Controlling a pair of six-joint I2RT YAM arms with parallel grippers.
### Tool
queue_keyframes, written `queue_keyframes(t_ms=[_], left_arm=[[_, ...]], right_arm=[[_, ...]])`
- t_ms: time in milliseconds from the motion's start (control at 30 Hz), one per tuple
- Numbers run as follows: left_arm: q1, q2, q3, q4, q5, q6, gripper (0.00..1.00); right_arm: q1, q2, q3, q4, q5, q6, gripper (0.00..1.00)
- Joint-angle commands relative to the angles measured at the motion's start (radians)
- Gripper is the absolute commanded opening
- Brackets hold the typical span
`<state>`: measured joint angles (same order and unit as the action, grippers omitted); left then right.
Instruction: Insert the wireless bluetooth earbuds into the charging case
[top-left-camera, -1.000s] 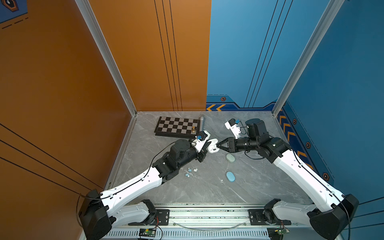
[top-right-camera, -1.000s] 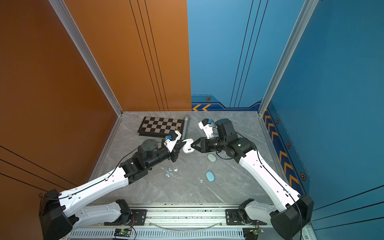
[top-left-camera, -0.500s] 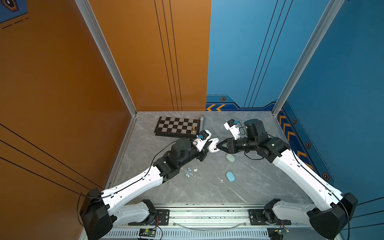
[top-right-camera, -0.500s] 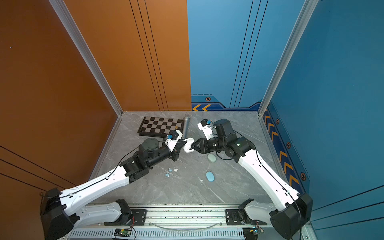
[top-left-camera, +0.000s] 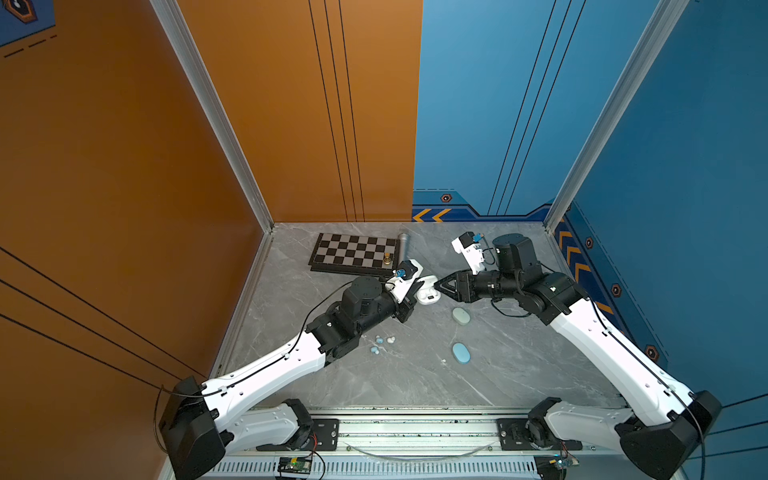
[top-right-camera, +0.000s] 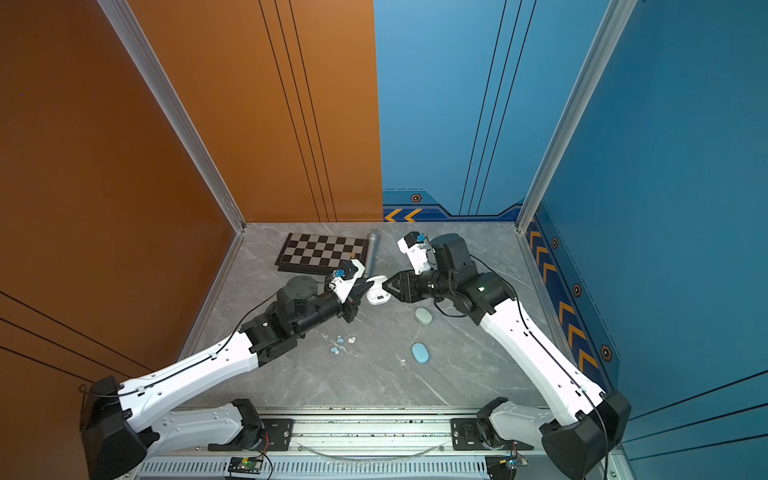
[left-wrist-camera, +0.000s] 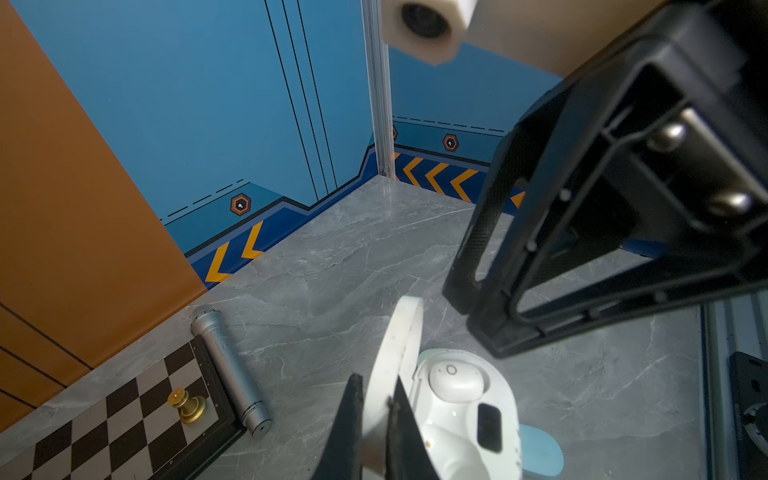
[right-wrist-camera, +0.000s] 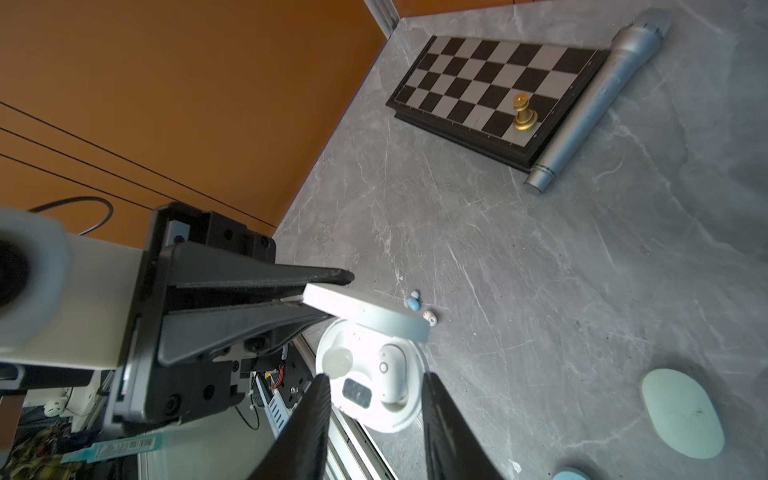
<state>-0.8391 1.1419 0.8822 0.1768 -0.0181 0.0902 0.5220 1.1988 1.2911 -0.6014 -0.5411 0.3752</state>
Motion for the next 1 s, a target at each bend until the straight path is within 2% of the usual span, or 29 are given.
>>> queue_keyframes(t_ms=[0, 133, 267, 333, 500, 667, 767, 967], left_arm=[[-0.006, -0.076, -0.036, 0.035, -0.07, 0.021, 0.0], [0.002, -0.188, -0.084, -0.023, -0.144, 0.035, 0.0], [0.008, -0.327, -0.108, -0.176, -0.215, 0.04, 0.0], [0.012, -0.401, -0.122, -0.25, -0.252, 0.029, 0.0], [0.012, -0.602, -0.167, -0.41, -0.354, -0.047, 0.0], [0.009, -0.742, -0.192, -0.526, -0.412, -0.093, 0.0], [0.011, -0.778, -0.196, -0.574, -0.437, -0.098, 0.0], [0.012, -0.78, -0.2, -0.589, -0.453, -0.099, 0.0]], right_arm=[[-0.028, -0.069, 0.007, 0.052, 0.072, 0.059, 0.39], [-0.046, -0.037, -0.037, 0.055, 0.082, 0.104, 0.4], [0.012, 0.048, -0.086, 0.071, 0.129, 0.139, 0.39], [0.066, 0.107, -0.102, 0.073, 0.132, 0.036, 0.39], [0.235, 0.266, -0.112, 0.054, 0.201, -0.418, 0.39], [0.324, 0.391, -0.132, 0.114, 0.235, -0.776, 0.4], [0.357, 0.461, -0.122, 0.155, 0.276, -0.9, 0.42], [0.39, 0.635, -0.038, 0.186, 0.382, -0.979, 0.44]])
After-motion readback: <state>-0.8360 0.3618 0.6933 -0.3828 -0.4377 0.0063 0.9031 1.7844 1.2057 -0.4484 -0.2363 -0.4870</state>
